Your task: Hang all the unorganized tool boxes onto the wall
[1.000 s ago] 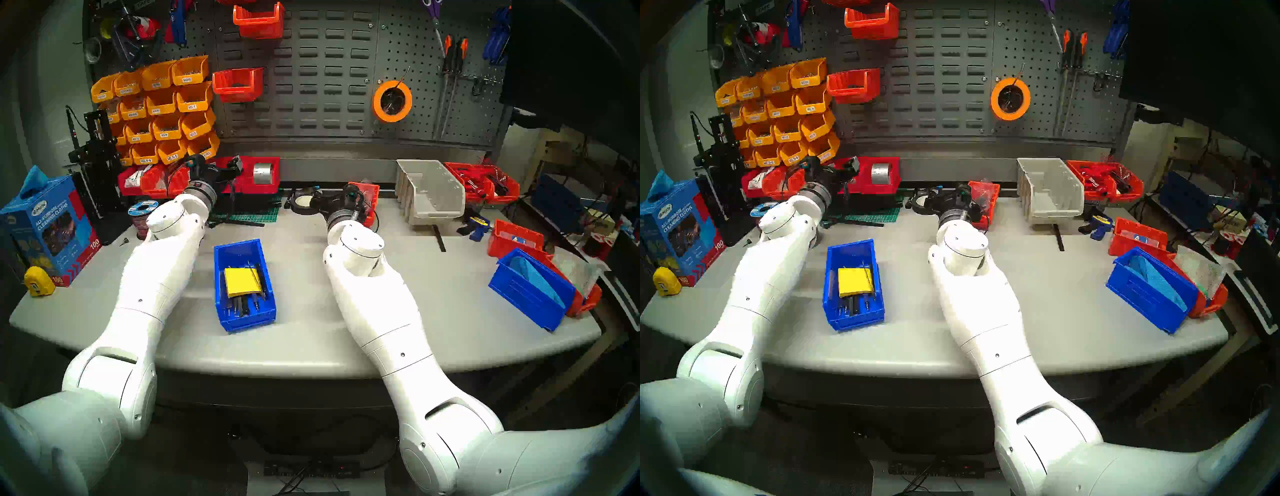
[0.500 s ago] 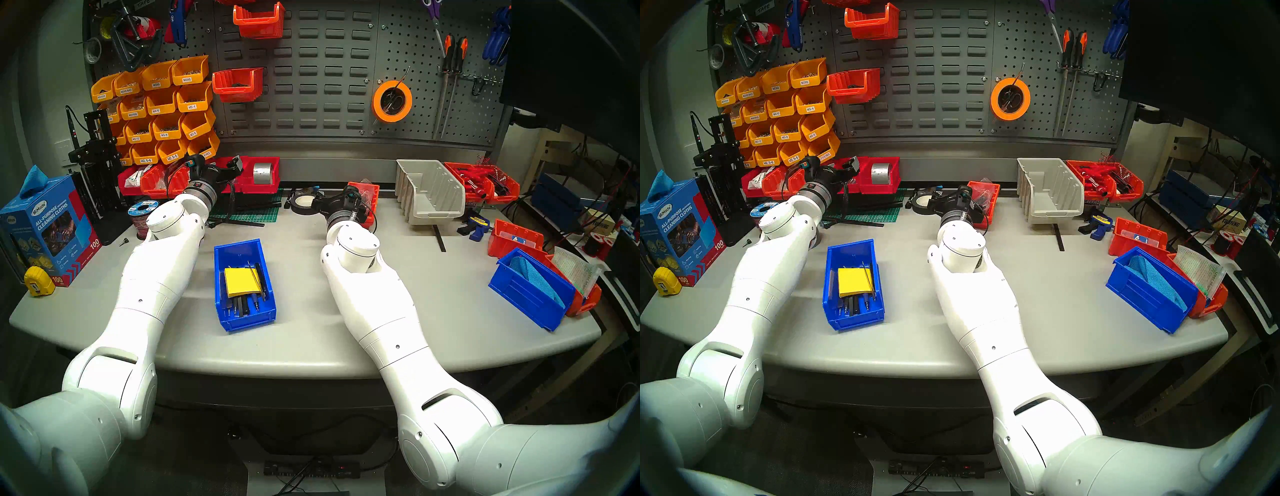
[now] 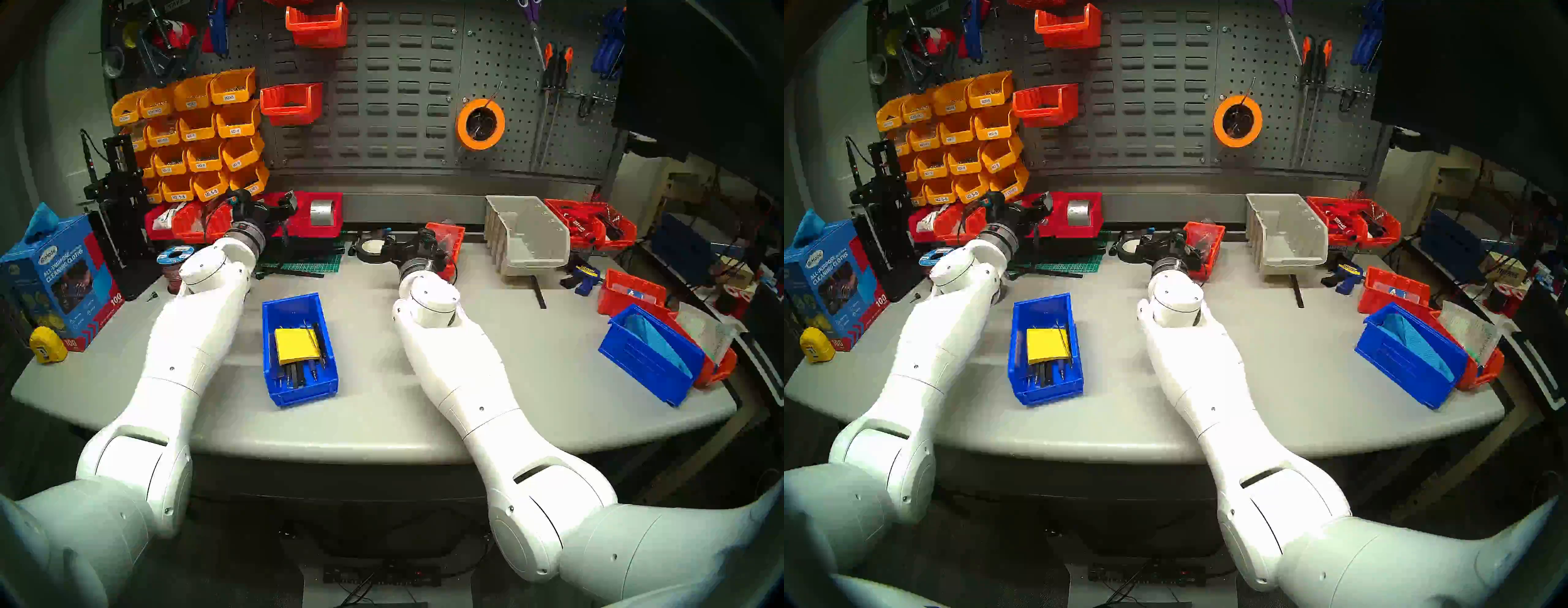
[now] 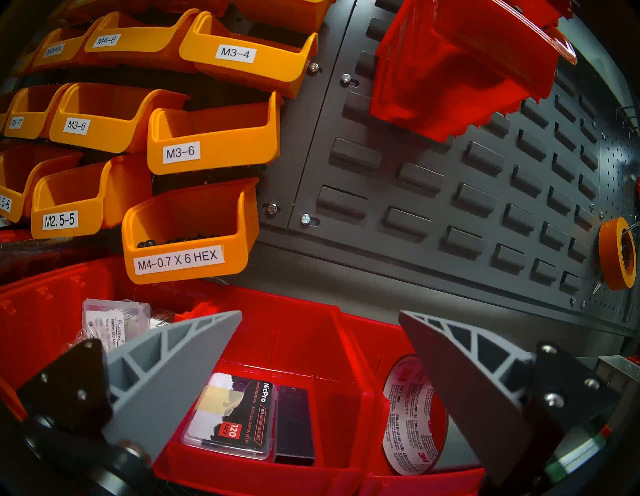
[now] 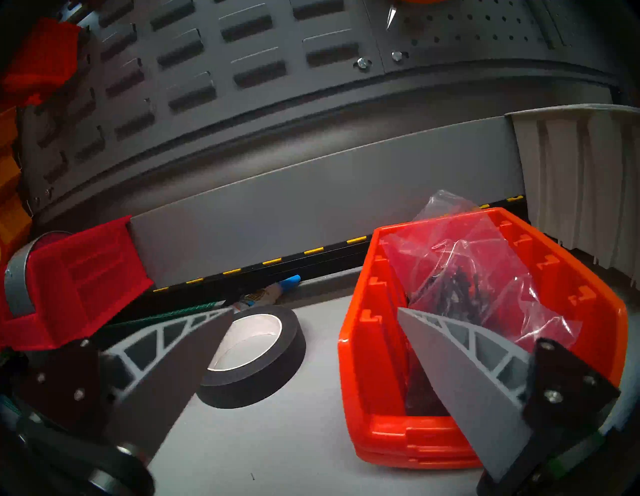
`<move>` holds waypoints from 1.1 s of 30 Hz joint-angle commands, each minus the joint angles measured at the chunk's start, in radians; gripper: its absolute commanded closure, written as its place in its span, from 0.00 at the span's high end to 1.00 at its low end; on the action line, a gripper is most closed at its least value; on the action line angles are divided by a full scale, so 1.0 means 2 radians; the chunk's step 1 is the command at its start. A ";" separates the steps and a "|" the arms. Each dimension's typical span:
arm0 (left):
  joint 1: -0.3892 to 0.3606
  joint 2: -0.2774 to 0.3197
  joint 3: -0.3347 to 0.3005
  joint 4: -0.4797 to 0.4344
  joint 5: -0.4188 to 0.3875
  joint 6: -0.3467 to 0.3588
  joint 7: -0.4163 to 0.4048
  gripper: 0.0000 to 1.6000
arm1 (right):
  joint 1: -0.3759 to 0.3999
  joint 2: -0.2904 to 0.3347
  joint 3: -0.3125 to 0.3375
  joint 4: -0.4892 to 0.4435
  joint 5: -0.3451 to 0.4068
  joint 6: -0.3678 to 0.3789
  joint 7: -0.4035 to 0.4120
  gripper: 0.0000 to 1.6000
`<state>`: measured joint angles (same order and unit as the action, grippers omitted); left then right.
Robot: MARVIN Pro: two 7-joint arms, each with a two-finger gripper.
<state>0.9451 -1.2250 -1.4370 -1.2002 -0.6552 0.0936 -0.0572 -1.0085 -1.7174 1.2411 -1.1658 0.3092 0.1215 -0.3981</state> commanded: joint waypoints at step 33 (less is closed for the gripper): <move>-0.009 -0.001 0.000 -0.005 0.000 0.000 0.000 1.00 | -0.030 0.052 -0.053 -0.123 -0.053 0.019 0.012 0.00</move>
<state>0.9452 -1.2249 -1.4371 -1.2001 -0.6550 0.0936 -0.0572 -1.0514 -1.6496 1.1461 -1.3352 0.2222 0.0982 -0.3733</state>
